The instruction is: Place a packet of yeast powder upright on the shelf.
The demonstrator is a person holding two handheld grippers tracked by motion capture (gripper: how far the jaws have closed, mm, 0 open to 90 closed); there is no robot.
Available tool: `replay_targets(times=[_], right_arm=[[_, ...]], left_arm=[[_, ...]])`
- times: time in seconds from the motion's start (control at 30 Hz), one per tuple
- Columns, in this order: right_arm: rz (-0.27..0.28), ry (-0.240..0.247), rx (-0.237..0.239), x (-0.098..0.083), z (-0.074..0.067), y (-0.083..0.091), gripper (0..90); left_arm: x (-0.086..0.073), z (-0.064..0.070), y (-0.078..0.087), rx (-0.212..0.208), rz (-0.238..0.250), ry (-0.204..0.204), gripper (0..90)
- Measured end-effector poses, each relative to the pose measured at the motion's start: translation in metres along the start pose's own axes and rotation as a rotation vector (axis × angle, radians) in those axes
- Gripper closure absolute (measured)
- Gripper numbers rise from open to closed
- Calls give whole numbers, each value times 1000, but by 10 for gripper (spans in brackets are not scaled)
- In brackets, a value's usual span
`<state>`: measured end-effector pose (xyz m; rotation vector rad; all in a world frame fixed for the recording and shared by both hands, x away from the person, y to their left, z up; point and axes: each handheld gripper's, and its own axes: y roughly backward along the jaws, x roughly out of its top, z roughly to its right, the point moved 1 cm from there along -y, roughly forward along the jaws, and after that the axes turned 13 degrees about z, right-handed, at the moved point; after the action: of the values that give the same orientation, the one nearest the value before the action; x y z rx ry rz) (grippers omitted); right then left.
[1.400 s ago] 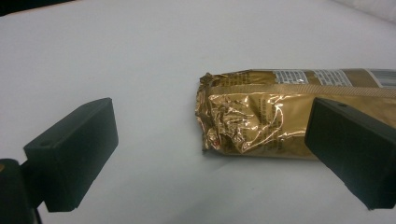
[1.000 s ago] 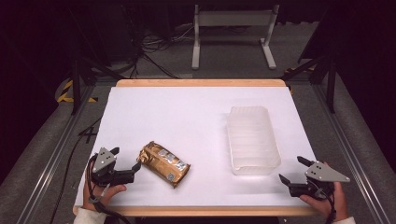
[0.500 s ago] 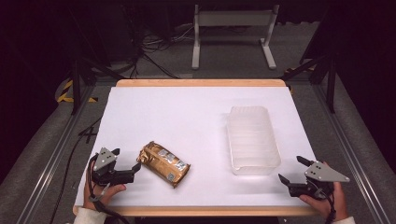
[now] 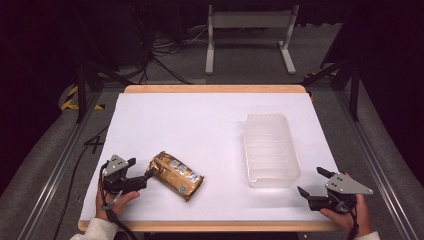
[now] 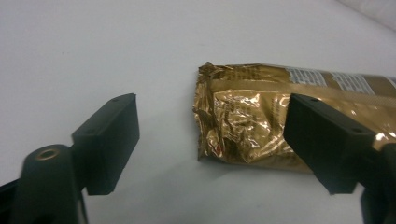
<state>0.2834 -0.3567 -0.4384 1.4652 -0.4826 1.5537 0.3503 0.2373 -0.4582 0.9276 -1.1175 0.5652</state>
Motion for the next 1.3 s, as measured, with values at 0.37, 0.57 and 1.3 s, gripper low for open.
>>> replay_targets(times=[0.37,0.57,1.3], right_arm=[[-4,7,-4,0,-1,0,114],[-15,8,3,-1,-1,-1,114],[-25,6,-3,0,-1,-1,115]], left_arm=[[5,0,-27,-10,-63,59,384],[4,-1,-30,-37,-93,79,285],[5,5,-23,-144,-122,38,853]])
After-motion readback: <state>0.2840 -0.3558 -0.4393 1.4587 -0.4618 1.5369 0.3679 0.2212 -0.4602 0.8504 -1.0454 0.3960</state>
